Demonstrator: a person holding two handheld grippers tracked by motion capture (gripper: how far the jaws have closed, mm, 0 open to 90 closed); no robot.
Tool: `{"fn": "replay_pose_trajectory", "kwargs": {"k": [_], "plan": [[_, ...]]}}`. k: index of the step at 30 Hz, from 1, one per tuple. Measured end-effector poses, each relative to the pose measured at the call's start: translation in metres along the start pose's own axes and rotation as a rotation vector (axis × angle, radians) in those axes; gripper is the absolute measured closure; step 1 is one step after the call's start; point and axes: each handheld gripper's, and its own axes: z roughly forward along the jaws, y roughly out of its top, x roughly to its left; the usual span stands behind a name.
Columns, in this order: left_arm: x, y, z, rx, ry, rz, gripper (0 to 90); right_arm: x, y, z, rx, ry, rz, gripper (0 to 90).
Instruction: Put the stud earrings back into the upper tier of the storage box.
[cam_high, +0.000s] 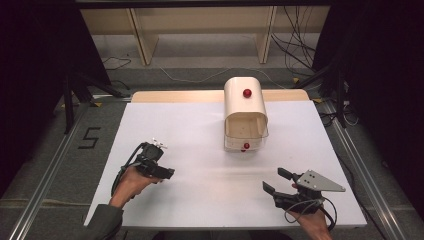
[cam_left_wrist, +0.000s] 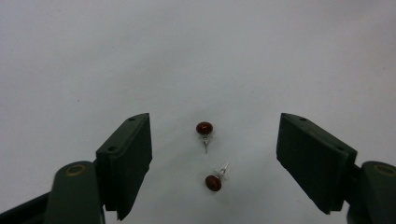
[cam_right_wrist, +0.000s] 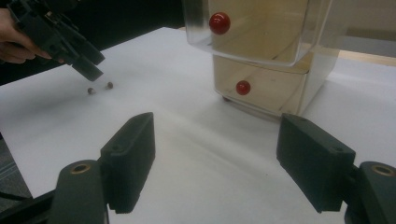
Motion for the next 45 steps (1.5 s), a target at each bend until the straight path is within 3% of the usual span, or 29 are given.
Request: {"fn": "replay_pose_trajectory", "kwargs": {"k": [11,14,19,28,37,45], "plan": [[0.000,0.008,0.012,0.063,-0.009,0.034,49.8,0.000,0.000,0.001,0.006,0.002,-0.002,29.5],[0.000,0.010,0.018,0.097,0.007,0.044,57.7,0.000,-0.001,0.001,0.011,0.006,-0.003,29.6],[0.005,0.011,0.029,0.130,-0.008,0.028,64.7,0.000,-0.001,0.002,0.012,0.007,-0.003,29.9],[0.000,0.015,0.032,0.156,-0.024,0.057,77.3,0.001,-0.001,0.003,0.020,0.011,-0.002,30.5],[0.001,0.013,0.031,0.140,-0.046,0.065,79.7,0.001,-0.001,0.003,0.023,0.012,-0.010,30.8],[0.001,0.016,0.016,0.046,-0.052,0.052,79.8,0.001,-0.001,0.003,0.024,0.017,-0.012,30.8]]}}
